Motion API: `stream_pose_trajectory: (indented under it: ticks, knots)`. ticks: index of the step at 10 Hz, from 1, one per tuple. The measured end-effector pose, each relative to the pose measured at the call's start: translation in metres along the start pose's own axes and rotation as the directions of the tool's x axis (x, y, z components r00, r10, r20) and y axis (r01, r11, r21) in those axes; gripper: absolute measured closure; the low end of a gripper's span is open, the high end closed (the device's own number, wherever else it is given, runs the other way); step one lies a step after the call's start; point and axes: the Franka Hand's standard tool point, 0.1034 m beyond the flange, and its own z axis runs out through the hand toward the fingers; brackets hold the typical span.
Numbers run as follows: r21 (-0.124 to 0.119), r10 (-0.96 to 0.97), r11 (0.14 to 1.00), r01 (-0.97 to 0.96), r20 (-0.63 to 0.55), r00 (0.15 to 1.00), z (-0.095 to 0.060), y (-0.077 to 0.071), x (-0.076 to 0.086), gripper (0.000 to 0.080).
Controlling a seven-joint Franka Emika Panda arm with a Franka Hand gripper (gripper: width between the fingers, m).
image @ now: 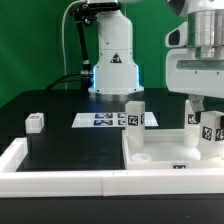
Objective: Assemble square table
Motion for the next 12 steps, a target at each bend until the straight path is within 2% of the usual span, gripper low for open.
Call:
stream_pose_trajectory:
  ticks: [1, 2, 3, 4, 7, 10, 12]
  knots:
    - [0.012, -0.085, 0.996, 0.086, -0.007, 0.996, -0.0008, -0.0020, 0.0016, 0.0221]
    - [0.018, -0.120, 0.993, 0.120, -0.010, 0.993, -0.0009, -0.0039, -0.0008, 0.0162]
    - [0.022, -0.161, 0.987, 0.161, -0.012, 0.987, -0.0012, -0.0062, -0.0055, 0.0162]
    - [0.023, -0.301, 0.953, 0.301, -0.015, 0.953, -0.0011, -0.0073, -0.0083, 0.0152]
    - [0.021, -0.601, 0.798, 0.602, -0.028, 0.798, -0.0013, -0.0081, -0.0068, 0.0151]
    - [0.010, -0.719, 0.695, 0.719, -0.034, 0.695, -0.0013, -0.0077, -0.0051, 0.0151]
    - [0.003, -0.819, 0.574, 0.819, -0.037, 0.573, -0.0016, -0.0080, -0.0049, 0.0151]
